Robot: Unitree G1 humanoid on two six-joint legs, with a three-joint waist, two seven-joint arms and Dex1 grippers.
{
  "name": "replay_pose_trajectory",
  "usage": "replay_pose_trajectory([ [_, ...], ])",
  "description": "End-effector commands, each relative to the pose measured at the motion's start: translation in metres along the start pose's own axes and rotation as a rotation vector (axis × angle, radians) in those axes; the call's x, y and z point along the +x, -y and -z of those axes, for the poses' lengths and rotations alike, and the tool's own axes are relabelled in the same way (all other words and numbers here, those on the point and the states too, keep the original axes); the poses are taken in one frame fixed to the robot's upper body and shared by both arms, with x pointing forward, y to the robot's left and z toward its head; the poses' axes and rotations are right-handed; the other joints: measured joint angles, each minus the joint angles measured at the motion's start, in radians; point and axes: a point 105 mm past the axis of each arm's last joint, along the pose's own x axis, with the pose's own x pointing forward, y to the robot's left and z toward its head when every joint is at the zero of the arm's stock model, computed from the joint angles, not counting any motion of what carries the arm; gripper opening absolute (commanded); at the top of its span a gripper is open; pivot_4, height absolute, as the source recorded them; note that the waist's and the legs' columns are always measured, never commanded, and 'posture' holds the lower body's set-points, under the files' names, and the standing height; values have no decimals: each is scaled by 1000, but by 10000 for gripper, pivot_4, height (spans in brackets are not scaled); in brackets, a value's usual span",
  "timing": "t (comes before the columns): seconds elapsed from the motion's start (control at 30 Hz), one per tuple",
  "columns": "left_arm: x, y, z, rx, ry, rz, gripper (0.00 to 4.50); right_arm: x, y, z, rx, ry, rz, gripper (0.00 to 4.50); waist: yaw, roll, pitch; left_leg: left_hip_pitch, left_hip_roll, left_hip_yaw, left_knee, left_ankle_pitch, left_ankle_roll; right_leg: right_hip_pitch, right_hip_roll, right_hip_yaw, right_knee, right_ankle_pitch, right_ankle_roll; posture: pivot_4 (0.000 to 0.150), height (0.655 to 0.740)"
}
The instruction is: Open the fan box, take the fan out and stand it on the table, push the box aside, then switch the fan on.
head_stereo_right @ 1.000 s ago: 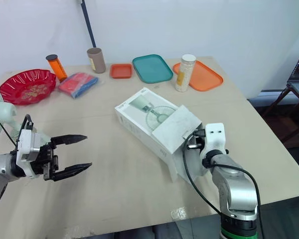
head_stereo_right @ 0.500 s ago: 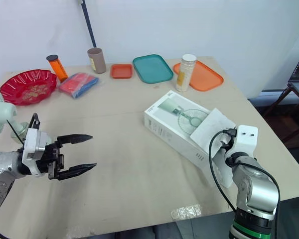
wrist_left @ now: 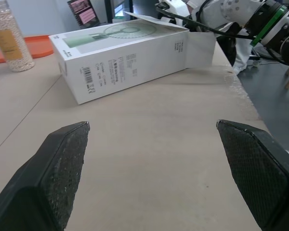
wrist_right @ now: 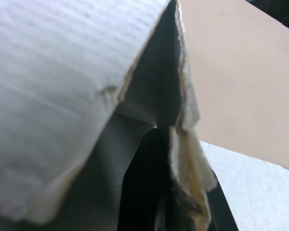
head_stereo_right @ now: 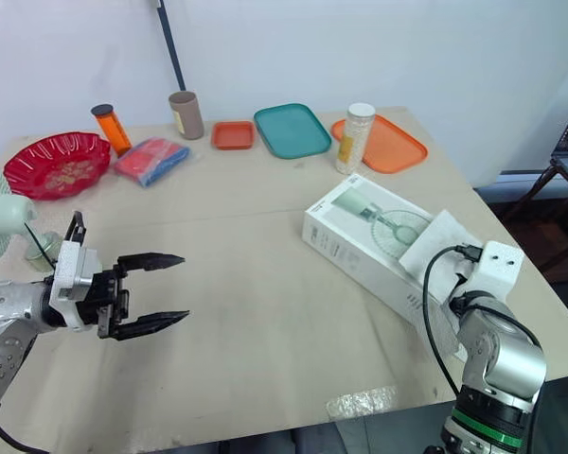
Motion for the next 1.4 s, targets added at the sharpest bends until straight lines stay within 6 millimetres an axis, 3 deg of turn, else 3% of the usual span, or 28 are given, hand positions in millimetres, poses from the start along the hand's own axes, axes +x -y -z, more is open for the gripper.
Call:
replay_pose_trajectory([
  [0.03, 10, -7, -9, 26, 24, 12, 45000, -3, 12, -10, 22, 52, 74, 352, 0, 0, 0, 0, 0, 0, 0, 0, 0, 0, 0, 0, 0, 0, 0, 1500, 7400],
  [0.4, 13, -2, -1, 7, 18, 20, 45000, 4, 36, -9, 155, 49, 258, 352, 0, 4, -1, 0, 0, 1, 0, 0, 0, 0, 0, 1, 1, 0, 0, 1500, 7400],
  [0.6, 14, 1, -1, 0, 25, 12, 45000, 8, 35, -9, 224, 49, 307, 352, 0, 4, -1, 1, 0, 1, 0, 0, 1, 0, 0, 1, 1, 0, 0, 1500, 7400],
  [0.93, 13, 5, 0, -4, 22, 12, 45000, 8, 55, -12, 282, 73, 481, 352, 0, 4, -1, 0, 0, 1, 0, 0, 1, 0, 0, 2, 1, 0, 0, 1500, 7400],
  [1.3, 14, 3, 0, 1, 27, 16, 45000, -1, 38, -24, 211, 137, 495, 352, -1, 7, -2, 1, 0, 1, 0, 0, 2, 0, 0, 2, 1, 0, 0, 1500, 7400],
  [1.4, 14, 3, 1, 3, 28, 15, 45000, -1, 33, -24, 192, 134, 482, 7858, -1, 7, -2, 1, 0, 1, 0, 0, 2, 0, 0, 2, 1, 0, 0, 1500, 7400],
])
